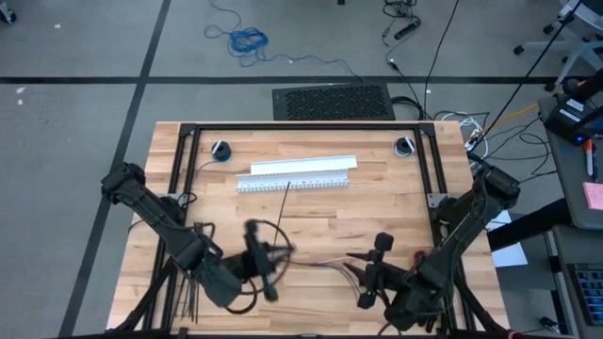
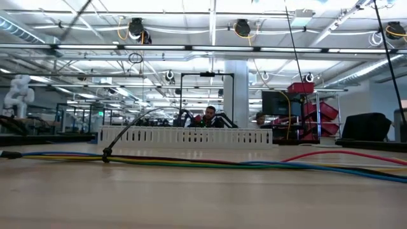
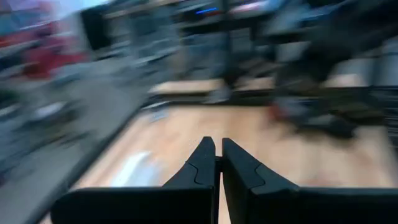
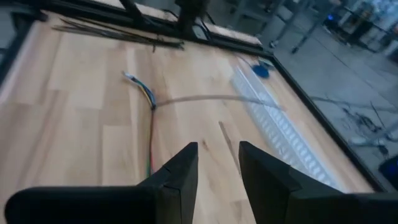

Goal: Ziptie cables
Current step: Wrap the black zip tie on the cables

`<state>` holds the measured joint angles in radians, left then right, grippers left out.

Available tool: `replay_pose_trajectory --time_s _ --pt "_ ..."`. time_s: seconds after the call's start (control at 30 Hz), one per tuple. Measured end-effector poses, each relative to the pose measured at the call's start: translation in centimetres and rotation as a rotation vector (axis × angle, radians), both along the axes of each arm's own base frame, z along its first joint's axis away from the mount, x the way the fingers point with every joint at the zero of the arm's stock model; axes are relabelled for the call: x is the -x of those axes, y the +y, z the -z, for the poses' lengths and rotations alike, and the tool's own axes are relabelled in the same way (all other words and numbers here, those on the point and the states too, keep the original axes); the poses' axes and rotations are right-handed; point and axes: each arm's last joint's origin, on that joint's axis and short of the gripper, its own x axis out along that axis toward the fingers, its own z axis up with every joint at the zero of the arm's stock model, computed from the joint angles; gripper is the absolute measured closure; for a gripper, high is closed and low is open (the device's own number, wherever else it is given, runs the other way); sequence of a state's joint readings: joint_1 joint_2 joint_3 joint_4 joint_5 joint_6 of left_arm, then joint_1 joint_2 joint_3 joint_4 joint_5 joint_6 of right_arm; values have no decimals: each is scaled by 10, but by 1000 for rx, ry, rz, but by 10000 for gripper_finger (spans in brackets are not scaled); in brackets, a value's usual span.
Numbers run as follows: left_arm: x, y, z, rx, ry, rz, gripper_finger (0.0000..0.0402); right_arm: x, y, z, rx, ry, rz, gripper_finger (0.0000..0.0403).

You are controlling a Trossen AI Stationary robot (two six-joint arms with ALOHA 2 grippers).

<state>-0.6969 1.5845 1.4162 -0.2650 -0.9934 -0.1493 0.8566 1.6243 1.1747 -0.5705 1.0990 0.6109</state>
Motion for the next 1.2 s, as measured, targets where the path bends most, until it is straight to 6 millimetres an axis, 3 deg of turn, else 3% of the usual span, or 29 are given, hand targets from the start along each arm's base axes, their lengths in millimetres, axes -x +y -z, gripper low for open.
replay_pose_trajectory --time_s 0.13,0.23,0.37,0.57,0.67,0.87,1.2 --pt "-10 -7 -15 -16 -57 352 389 7 -11 34 -21 -24 58 294" --pt "-15 -6 -21 -44 -94 509 389 14 -19 57 -50 -69 68 294" --pt "-24 3 -20 -60 -94 656 389 18 -25 69 -151 -156 -20 294" --pt "-55 15 2 -21 -135 968 389 9 -37 55 -251 -402 -543 294" --pt "-67 15 9 -1 -187 1099 389 3 -51 52 -208 -483 -688 293" --pt "-83 13 30 -17 -205 1253 389 -21 -65 36 -230 -519 -891 280" --pt "-101 21 49 2 -196 1230 389 -46 -51 6 -134 -461 -1014 273"
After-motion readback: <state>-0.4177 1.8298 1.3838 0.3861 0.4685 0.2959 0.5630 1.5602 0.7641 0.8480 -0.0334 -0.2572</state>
